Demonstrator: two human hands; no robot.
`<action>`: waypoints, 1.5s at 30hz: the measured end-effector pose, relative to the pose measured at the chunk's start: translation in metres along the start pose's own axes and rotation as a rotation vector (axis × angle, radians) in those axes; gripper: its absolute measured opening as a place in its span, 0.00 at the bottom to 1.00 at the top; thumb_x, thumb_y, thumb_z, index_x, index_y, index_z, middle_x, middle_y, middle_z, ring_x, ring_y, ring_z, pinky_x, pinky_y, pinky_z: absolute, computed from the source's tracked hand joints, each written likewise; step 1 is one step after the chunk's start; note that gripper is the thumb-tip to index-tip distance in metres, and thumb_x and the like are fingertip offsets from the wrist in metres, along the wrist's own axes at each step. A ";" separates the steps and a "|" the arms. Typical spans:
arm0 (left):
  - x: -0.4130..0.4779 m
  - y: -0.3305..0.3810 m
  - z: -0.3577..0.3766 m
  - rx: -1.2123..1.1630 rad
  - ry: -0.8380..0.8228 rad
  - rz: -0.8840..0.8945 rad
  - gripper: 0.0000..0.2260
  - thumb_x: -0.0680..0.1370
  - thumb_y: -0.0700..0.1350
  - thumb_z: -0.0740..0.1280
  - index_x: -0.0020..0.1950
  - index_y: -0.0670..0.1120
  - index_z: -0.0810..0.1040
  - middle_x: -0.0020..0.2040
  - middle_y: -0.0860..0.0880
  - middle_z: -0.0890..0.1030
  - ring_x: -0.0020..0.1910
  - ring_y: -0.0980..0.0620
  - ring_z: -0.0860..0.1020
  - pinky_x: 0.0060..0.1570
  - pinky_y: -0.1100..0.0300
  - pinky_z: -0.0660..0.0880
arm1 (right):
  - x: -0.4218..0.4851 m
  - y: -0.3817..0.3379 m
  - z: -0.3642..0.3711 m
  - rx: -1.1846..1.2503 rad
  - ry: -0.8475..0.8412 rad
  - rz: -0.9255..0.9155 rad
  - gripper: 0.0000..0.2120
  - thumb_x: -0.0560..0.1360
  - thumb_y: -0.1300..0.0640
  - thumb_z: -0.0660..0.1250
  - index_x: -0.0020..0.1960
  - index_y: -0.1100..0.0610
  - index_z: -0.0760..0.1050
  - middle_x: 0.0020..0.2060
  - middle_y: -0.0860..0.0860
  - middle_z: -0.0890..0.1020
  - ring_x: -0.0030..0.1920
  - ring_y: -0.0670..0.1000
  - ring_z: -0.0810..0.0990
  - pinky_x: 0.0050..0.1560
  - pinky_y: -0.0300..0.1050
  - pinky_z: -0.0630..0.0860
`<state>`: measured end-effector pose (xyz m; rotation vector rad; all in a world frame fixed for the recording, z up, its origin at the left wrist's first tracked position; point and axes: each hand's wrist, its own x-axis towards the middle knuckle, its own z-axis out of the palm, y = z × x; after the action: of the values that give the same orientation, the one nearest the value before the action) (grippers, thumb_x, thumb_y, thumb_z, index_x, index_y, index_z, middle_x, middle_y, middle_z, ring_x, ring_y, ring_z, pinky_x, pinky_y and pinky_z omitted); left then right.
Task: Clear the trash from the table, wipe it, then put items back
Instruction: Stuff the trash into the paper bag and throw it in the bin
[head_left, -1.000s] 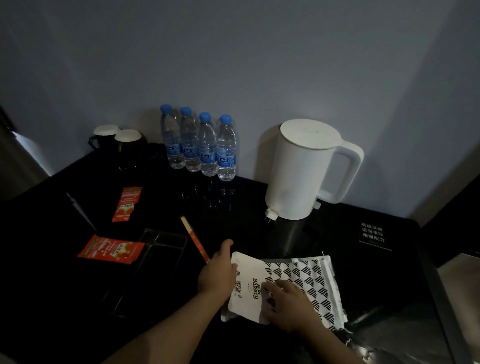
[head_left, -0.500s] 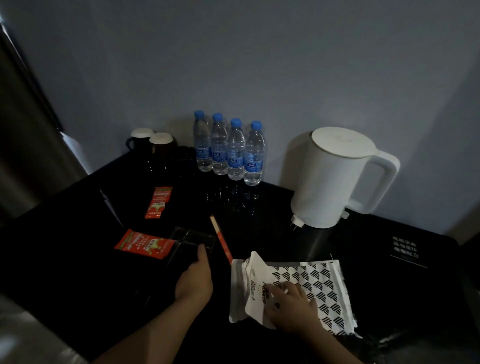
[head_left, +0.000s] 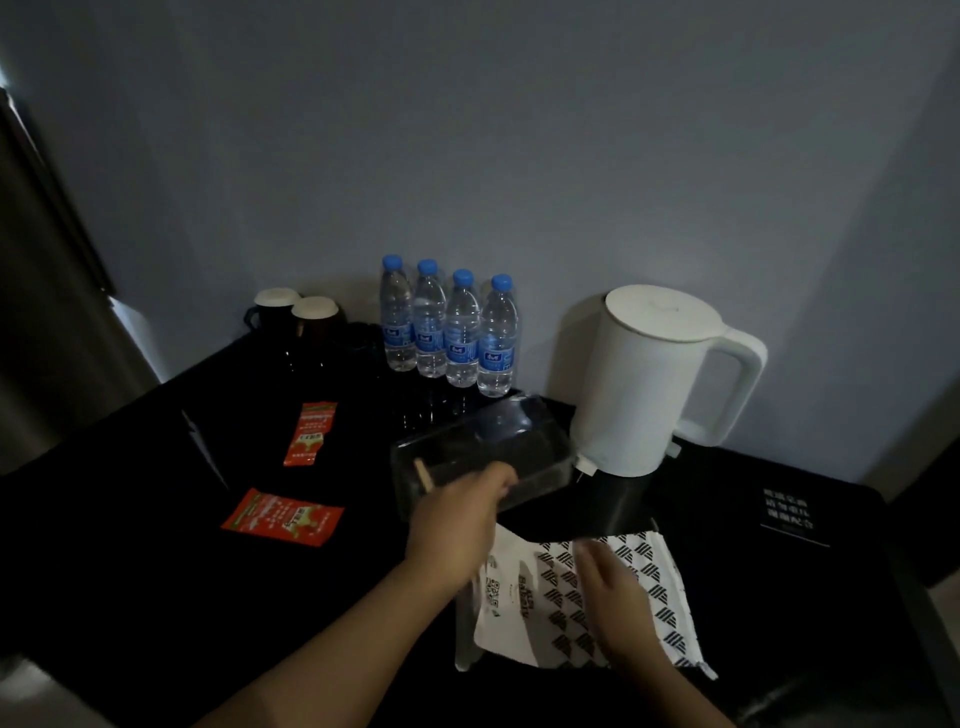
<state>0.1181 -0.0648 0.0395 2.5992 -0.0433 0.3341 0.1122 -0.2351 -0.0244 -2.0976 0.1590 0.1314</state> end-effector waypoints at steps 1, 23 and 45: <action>-0.001 0.007 0.007 -0.007 -0.016 0.079 0.13 0.80 0.40 0.58 0.61 0.52 0.74 0.56 0.54 0.80 0.53 0.50 0.79 0.48 0.56 0.76 | 0.001 -0.003 -0.007 0.173 0.079 0.047 0.13 0.81 0.48 0.55 0.57 0.52 0.75 0.52 0.52 0.80 0.53 0.52 0.78 0.57 0.51 0.73; -0.021 -0.005 0.058 0.014 -0.256 -0.473 0.34 0.76 0.52 0.65 0.76 0.54 0.50 0.77 0.50 0.52 0.75 0.46 0.54 0.70 0.46 0.58 | 0.001 0.047 -0.051 -0.245 0.047 0.369 0.16 0.76 0.52 0.61 0.64 0.47 0.70 0.65 0.55 0.71 0.61 0.59 0.73 0.62 0.53 0.71; -0.016 -0.027 0.042 -1.038 -0.406 -0.853 0.23 0.74 0.56 0.69 0.64 0.46 0.72 0.54 0.45 0.81 0.46 0.48 0.81 0.32 0.61 0.75 | -0.003 0.027 -0.046 0.139 0.056 0.401 0.36 0.56 0.17 0.51 0.44 0.45 0.73 0.54 0.53 0.78 0.60 0.60 0.73 0.65 0.64 0.66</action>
<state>0.1153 -0.0625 -0.0132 1.4217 0.5726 -0.4308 0.1062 -0.2878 -0.0238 -1.9096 0.6054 0.2929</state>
